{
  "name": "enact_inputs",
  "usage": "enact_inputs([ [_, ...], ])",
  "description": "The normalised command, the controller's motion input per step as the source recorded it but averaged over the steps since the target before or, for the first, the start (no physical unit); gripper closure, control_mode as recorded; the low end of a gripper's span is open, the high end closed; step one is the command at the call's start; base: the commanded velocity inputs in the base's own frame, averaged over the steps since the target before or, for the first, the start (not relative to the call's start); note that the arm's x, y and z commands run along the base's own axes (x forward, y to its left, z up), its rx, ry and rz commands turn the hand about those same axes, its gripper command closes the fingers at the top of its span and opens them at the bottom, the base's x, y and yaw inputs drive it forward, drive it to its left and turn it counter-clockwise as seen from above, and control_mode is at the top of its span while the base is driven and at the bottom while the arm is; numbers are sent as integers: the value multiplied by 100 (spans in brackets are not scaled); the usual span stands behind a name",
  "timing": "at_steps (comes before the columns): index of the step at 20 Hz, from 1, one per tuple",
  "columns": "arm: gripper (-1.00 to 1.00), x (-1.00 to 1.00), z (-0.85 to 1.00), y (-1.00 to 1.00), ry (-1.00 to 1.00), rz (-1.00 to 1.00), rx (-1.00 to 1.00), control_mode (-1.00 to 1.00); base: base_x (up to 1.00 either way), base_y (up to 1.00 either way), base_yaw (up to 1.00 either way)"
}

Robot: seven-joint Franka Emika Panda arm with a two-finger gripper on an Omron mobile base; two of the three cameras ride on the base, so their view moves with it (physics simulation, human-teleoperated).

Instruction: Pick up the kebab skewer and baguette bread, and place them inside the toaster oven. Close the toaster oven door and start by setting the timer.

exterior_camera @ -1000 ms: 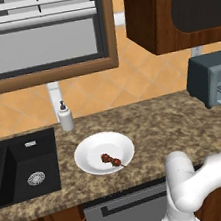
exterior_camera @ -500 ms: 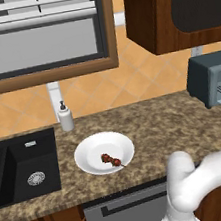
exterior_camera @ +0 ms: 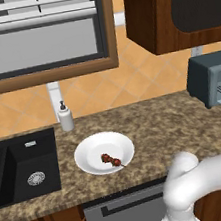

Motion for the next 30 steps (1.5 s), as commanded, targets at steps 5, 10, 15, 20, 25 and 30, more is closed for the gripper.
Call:
enact_inputs([
  [5,-100,-90,-20,100,-11,24,-28,-100,0,0,0],
  [10,-100,-25,-32,100,-2,30,-21,-100,0,0,0],
  [15,-100,33,-38,100,0,44,-1,-100,0,0,0],
  [20,-100,55,-21,95,1,54,2,-100,0,0,0],
  [25,-100,44,-9,99,11,43,0,-100,0,0,0],
  [30,-100,28,-20,100,15,39,-2,-100,0,0,0],
])
